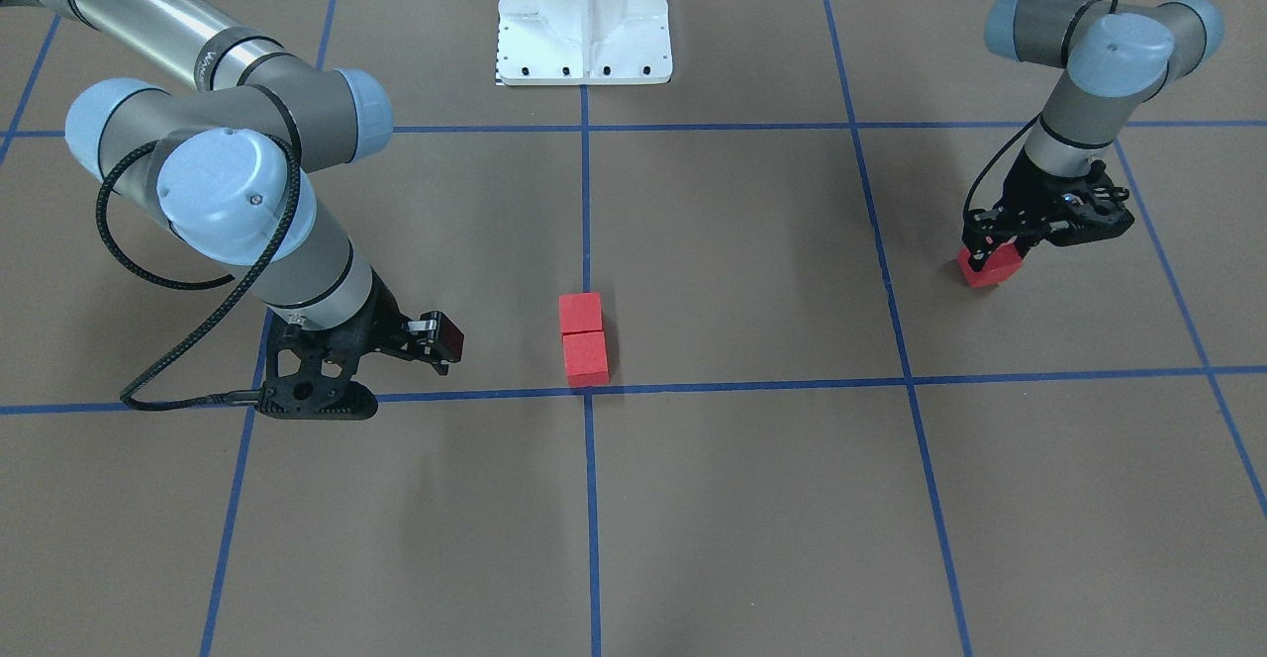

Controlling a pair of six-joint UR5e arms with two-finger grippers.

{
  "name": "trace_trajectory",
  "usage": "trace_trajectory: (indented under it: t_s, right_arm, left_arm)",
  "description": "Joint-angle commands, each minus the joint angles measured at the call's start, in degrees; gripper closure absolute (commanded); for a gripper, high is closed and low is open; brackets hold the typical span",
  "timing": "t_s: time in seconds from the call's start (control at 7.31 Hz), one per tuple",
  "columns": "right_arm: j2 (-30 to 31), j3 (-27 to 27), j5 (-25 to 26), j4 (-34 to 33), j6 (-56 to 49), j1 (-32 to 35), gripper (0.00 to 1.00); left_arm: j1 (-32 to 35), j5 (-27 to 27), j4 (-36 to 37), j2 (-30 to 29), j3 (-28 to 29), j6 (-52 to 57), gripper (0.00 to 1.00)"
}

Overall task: Form red blocks into L shape at center
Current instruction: 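Lower the left gripper onto the remaining red cube and grasp it, then lift the red cube with the left gripper and raise it away from the table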

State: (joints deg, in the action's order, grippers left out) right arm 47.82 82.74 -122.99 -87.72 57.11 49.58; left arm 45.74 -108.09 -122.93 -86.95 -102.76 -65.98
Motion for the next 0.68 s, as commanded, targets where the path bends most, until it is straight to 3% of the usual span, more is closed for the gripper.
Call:
trace_trajectory:
  t_s: [0.0,0.14,0.55]
  right_arm:
    - [0.3,0.0,0.2,0.0,0.0,0.0,0.01]
    - [0.6,0.0,0.2,0.0,-0.1,0.0,0.01]
    - [0.7,-0.2,0.3,0.1,-0.3,0.0,0.01]
  left_arm:
    - [3.5,-2.2,4.4,-3.9,-1.8,-0.7,1.00]
    - [4.8,-4.2,10.7,-9.7,-2.0,-0.9,1.00]
    - [4.8,-4.7,12.1,-14.5,-0.4,-8.4,1.00]
